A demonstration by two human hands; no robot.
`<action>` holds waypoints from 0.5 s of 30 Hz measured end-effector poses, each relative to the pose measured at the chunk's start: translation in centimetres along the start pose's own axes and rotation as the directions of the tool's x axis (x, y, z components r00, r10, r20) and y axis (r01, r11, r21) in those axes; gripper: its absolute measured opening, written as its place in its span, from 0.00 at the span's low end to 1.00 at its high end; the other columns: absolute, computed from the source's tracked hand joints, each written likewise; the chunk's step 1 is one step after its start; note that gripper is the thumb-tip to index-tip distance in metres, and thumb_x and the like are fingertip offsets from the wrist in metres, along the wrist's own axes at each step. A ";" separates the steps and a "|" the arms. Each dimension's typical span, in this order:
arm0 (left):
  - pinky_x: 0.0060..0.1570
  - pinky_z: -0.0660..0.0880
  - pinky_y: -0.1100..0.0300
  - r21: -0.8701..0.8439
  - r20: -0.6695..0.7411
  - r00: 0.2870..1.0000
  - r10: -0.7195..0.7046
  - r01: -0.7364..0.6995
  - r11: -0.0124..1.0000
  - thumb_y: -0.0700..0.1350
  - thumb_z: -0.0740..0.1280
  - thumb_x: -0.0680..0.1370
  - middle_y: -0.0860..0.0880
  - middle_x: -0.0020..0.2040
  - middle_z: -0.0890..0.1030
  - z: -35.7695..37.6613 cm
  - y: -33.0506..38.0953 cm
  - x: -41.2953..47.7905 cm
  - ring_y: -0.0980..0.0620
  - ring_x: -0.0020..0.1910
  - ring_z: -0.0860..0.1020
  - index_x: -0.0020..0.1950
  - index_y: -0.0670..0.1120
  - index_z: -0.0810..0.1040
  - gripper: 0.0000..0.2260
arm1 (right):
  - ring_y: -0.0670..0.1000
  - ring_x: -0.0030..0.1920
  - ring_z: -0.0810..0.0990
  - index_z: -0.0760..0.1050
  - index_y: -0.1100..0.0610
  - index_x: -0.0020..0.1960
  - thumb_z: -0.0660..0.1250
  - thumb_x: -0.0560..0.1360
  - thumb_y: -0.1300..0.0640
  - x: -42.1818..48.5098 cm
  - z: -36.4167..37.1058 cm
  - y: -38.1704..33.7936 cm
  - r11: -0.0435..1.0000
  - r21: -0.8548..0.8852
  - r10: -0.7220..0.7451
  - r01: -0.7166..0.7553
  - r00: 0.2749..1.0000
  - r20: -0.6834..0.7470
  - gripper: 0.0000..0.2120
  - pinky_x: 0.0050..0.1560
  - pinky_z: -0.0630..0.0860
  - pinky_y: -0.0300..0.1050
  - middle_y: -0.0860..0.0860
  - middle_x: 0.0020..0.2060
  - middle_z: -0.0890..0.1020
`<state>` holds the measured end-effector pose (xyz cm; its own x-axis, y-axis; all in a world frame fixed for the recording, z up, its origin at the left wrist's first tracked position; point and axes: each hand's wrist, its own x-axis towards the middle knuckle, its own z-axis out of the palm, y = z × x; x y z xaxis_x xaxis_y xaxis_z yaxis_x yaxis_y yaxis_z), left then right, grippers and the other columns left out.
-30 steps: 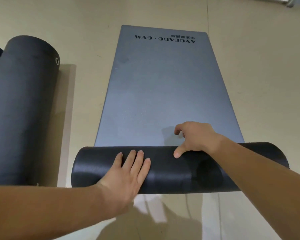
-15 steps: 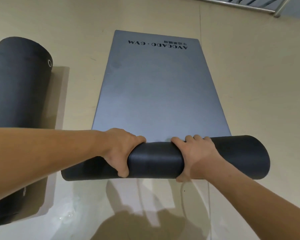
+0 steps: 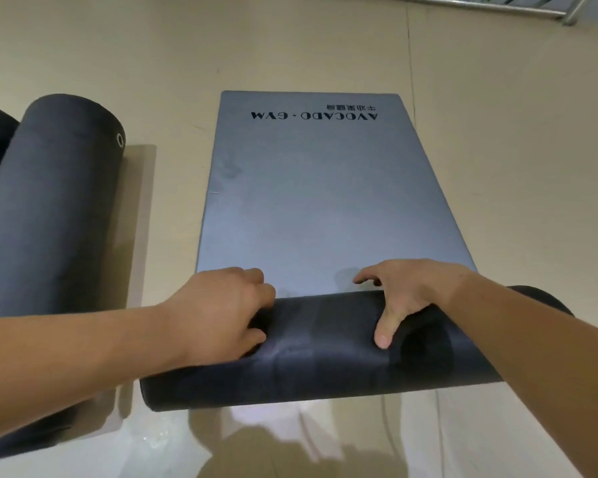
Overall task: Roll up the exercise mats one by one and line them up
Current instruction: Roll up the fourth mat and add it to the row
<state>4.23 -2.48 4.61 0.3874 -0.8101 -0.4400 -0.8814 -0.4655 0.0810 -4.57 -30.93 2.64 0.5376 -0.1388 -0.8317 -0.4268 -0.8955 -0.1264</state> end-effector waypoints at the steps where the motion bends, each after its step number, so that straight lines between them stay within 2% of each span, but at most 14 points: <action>1: 0.54 0.77 0.52 0.019 0.004 0.999 0.037 -0.037 0.999 0.66 0.63 0.78 0.54 0.61 0.74 0.6 1.2 -0.8 0.51 0.56 0.75 0.69 0.56 0.72 0.23 | 0.55 0.73 0.71 0.62 0.34 0.77 0.86 0.51 0.35 0.3 -0.5 0.0 1.000 -0.020 0.009 -0.010 0.999 -0.052 0.59 0.72 0.70 0.59 0.42 0.74 0.70; 2: 0.58 0.75 0.50 0.050 0.062 0.996 0.065 -0.068 0.996 0.68 0.62 0.78 0.50 0.67 0.72 1.5 2.3 -1.3 0.46 0.62 0.73 0.75 0.54 0.66 0.29 | 0.55 0.73 0.71 0.62 0.35 0.77 0.86 0.52 0.34 0.4 -0.9 -0.2 0.999 -0.049 0.015 -0.020 0.995 -0.102 0.59 0.71 0.70 0.58 0.42 0.74 0.70; 3: 0.66 0.72 0.46 0.106 0.148 0.986 0.071 -0.087 0.991 0.70 0.62 0.77 0.43 0.75 0.64 2.6 3.2 -1.6 0.40 0.71 0.67 0.81 0.52 0.55 0.39 | 0.55 0.72 0.72 0.62 0.35 0.78 0.85 0.53 0.32 0.5 -1.3 -0.4 0.996 -0.079 0.016 -0.028 0.989 -0.148 0.58 0.69 0.71 0.57 0.43 0.73 0.71; 4: 0.73 0.64 0.40 0.172 0.214 0.976 0.042 -0.080 0.982 0.71 0.62 0.77 0.37 0.81 0.52 3.7 3.6 -1.6 0.33 0.78 0.58 0.84 0.49 0.41 0.48 | 0.55 0.71 0.73 0.62 0.36 0.78 0.84 0.53 0.31 0.6 -1.7 -0.7 0.994 -0.106 0.019 -0.040 0.981 -0.195 0.58 0.67 0.73 0.56 0.43 0.72 0.72; 5: 0.78 0.56 0.36 0.234 0.223 0.975 0.014 -0.067 0.970 0.71 0.64 0.77 0.33 0.82 0.41 4.7 3.7 -1.3 0.30 0.81 0.49 0.82 0.46 0.30 0.54 | 0.54 0.70 0.75 0.63 0.37 0.77 0.83 0.54 0.31 0.7 -2.2 -1.1 0.990 -0.131 0.023 -0.056 0.970 -0.243 0.57 0.64 0.74 0.54 0.43 0.71 0.74; 6: 0.79 0.50 0.34 0.272 0.186 0.982 0.000 -0.051 0.961 0.70 0.65 0.77 0.31 0.81 0.36 5.6 3.4 -0.9 0.28 0.81 0.44 0.80 0.44 0.24 0.58 | 0.54 0.68 0.76 0.63 0.38 0.77 0.83 0.55 0.31 0.7 -2.6 -1.7 0.983 -0.163 0.031 -0.081 0.957 -0.288 0.55 0.61 0.75 0.52 0.44 0.70 0.75; 7: 0.79 0.50 0.33 0.291 0.139 0.990 -0.008 -0.033 0.956 0.68 0.67 0.77 0.30 0.81 0.36 6.3 2.9 -0.3 0.28 0.81 0.44 0.78 0.42 0.22 0.59 | 0.54 0.67 0.77 0.64 0.39 0.77 0.83 0.58 0.32 0.5 -2.9 -2.4 0.973 -0.205 0.039 -0.111 0.944 -0.328 0.52 0.58 0.76 0.51 0.44 0.69 0.76; 8: 0.78 0.53 0.33 0.293 0.096 0.995 -0.015 -0.014 0.956 0.67 0.69 0.76 0.30 0.81 0.40 6.4 2.4 0.5 0.28 0.80 0.48 0.79 0.42 0.24 0.60 | 0.54 0.64 0.79 0.65 0.41 0.76 0.82 0.62 0.34 0.3 -3.0 -3.1 0.955 -0.260 0.039 -0.144 0.928 -0.370 0.48 0.56 0.77 0.51 0.45 0.67 0.77; 10: 0.72 0.64 0.36 0.257 0.034 0.999 -0.014 0.004 0.966 0.64 0.73 0.73 0.33 0.78 0.55 5.7 1.3 2.2 0.32 0.74 0.60 0.82 0.43 0.32 0.59 | 0.54 0.59 0.80 0.69 0.45 0.73 0.77 0.72 0.40 -0.6 -2.8 -4.7 0.904 -0.387 -0.011 -0.182 0.895 -0.446 0.34 0.53 0.78 0.50 0.48 0.61 0.79; 12: 0.62 0.73 0.43 0.179 0.023 1.000 -0.011 0.007 0.984 0.61 0.77 0.67 0.39 0.69 0.66 4.4 0.2 3.6 0.39 0.63 0.68 0.82 0.47 0.43 0.57 | 0.54 0.55 0.80 0.71 0.47 0.70 0.70 0.79 0.44 -1.5 -1.9 -6.0 0.883 -0.453 -0.112 -0.123 0.883 -0.456 0.22 0.50 0.76 0.48 0.50 0.57 0.79; 13: 0.58 0.75 0.46 0.138 0.039 0.999 -0.008 0.002 0.990 0.62 0.78 0.65 0.42 0.66 0.69 3.7 -0.3 4.3 0.42 0.59 0.70 0.81 0.49 0.47 0.56 | 0.54 0.55 0.79 0.71 0.47 0.71 0.67 0.81 0.43 -1.9 -1.3 -6.3 0.894 -0.443 -0.138 -0.067 0.899 -0.415 0.21 0.50 0.75 0.48 0.50 0.57 0.79; 15: 0.54 0.77 0.48 0.064 0.079 0.997 0.005 -0.010 0.998 0.64 0.79 0.61 0.47 0.61 0.73 2.0 -1.6 5.3 0.45 0.55 0.74 0.78 0.51 0.53 0.54 | 0.54 0.59 0.77 0.66 0.47 0.75 0.65 0.79 0.37 -2.8 -0.2 -6.7 0.917 -0.399 -0.130 0.006 0.949 -0.286 0.29 0.53 0.75 0.49 0.50 0.61 0.76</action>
<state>7.13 -5.32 0.32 0.3602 -0.7817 -0.5091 -0.9008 -0.4333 0.0280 -3.08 -24.63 5.87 0.7741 -0.1359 -0.6183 -0.0977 -0.9906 0.0954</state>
